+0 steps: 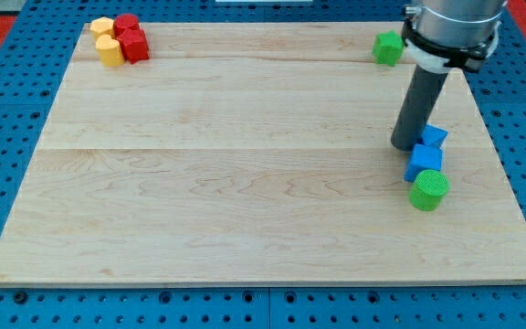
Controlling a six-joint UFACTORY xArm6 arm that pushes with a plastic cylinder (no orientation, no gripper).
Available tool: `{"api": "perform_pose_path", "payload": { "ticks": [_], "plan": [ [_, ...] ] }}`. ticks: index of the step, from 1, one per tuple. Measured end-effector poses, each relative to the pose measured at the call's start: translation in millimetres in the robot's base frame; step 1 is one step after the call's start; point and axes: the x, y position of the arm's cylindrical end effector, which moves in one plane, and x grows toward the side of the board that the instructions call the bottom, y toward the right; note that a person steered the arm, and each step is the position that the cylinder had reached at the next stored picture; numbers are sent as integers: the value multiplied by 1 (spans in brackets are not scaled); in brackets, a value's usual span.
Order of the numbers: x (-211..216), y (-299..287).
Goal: Move the green circle slightly right
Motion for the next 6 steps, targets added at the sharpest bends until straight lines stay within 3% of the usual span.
{"api": "perform_pose_path", "payload": {
  "ticks": [1,2,3,5,6],
  "plan": [
    [6,-63],
    [40,-80],
    [88,-52],
    [91,55],
    [93,58]
  ]
}}
